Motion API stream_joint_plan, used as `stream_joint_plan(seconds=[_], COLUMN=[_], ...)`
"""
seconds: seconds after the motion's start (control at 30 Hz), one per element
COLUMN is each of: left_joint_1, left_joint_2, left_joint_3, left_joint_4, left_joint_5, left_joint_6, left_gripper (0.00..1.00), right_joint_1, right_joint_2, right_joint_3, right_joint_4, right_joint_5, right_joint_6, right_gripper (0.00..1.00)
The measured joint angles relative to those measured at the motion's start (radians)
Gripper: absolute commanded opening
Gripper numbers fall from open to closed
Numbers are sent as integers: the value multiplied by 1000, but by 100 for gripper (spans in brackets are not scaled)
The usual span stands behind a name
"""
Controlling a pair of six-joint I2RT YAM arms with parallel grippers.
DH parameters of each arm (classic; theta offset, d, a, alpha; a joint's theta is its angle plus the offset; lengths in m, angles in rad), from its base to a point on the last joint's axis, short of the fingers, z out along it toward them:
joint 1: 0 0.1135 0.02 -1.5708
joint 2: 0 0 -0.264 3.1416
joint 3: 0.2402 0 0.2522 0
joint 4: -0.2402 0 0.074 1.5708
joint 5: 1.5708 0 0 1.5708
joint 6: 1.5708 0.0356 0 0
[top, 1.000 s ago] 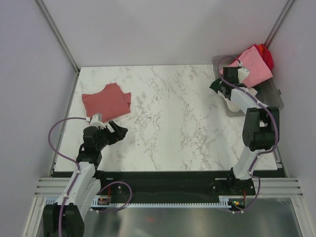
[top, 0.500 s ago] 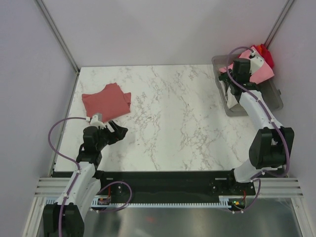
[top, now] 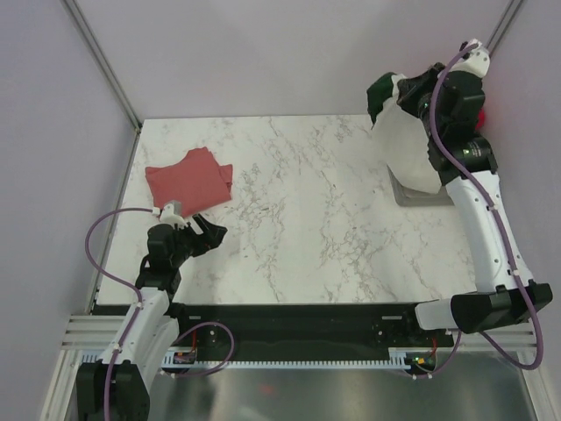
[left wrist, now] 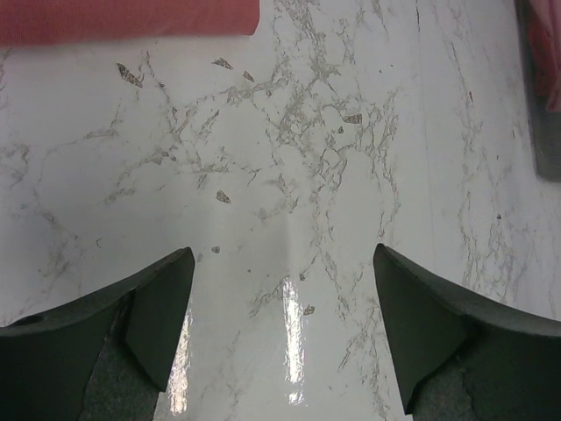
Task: Fold and stack the t-shirts
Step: Grab the tshirt from the pile, then move the tshirt to the center of the board
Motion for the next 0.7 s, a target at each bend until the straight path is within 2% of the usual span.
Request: stream_joint_plan(seconds=[0.13,0.23,0.33,0.43,0.47,0.53,0.67,0.7], left_joint_1=[0,0,0,0,0,0,0,0], left_joint_2=[0,0,-2,-5,-6,-11,-18,-20], left_joint_3=[0,0,0,0,0,0,0,0], left_joint_4=[0,0,0,0,0,0,2,3], left_joint_5=[0,0,0,0,0,3,6,7], left_joint_6=[0,0,0,0,0,0,0,0], left_gripper=[90,90,90,90,90,90,91,93], right_joint_1=[19,26,29,29,29,29,30,30], right_joint_2=[-4,-37,-90,-159,-180,-217,-240,-235], right_joint_3=[186,262,253,161,116,6,-222,-270], right_joint_4=[-12,-6,-3,12,16,20,13,10], right_joint_5=[-165,-274,-323,-340,-349,-366,-387,-396], right_joint_6=[50,93,116,133,138,148,156,151], right_gripper=[0,0,0,0,4,12,80,83])
